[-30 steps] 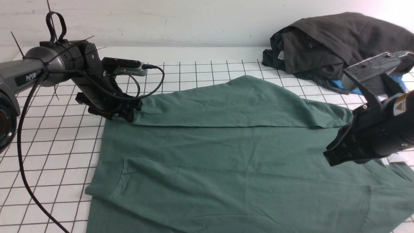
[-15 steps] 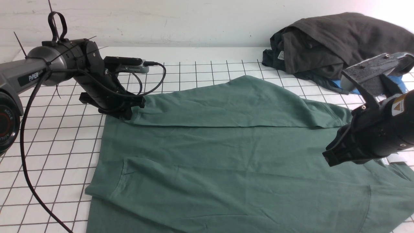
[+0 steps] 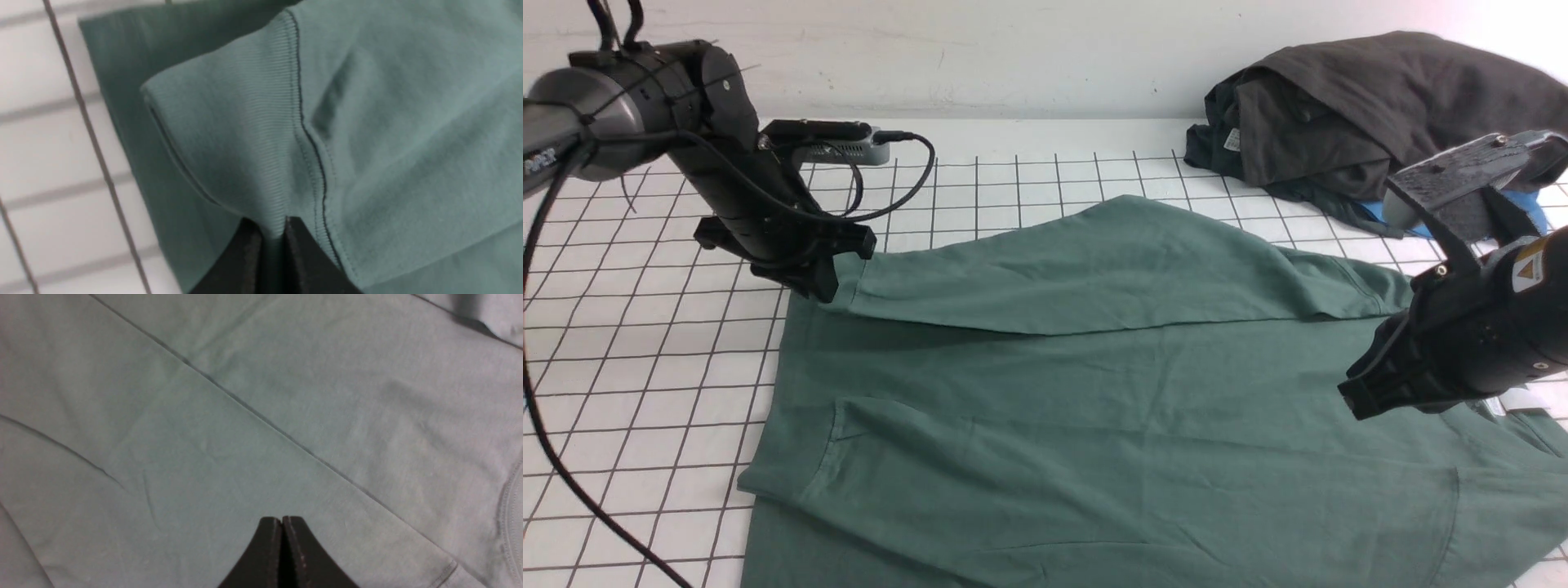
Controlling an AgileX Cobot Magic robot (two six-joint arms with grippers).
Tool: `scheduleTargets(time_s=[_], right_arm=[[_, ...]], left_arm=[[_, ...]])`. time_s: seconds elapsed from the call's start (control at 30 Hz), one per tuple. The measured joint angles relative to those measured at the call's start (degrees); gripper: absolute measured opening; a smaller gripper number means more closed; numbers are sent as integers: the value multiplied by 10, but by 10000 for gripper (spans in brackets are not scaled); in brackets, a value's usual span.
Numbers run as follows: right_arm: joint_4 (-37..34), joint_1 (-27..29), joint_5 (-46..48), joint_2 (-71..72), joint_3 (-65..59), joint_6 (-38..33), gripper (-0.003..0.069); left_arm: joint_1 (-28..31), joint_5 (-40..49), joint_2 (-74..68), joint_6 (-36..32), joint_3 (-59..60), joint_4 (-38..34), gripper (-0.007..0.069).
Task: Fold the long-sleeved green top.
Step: Use the left arm to drag and drop the cuff onto the cuff closest to the left arm
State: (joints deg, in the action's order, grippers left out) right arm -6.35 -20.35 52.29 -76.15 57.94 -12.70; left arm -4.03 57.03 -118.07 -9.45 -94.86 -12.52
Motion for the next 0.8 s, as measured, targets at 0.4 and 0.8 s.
scheduleTargets(time_s=[0.4, 0.8], right_arm=[[8, 0, 18, 1, 0, 0, -14], [-41, -8, 80, 6, 0, -8, -14]], left_arm=[[-19, -72, 266, -44, 360, -66, 24], [-43, -166, 293, -57, 500, -68, 121]])
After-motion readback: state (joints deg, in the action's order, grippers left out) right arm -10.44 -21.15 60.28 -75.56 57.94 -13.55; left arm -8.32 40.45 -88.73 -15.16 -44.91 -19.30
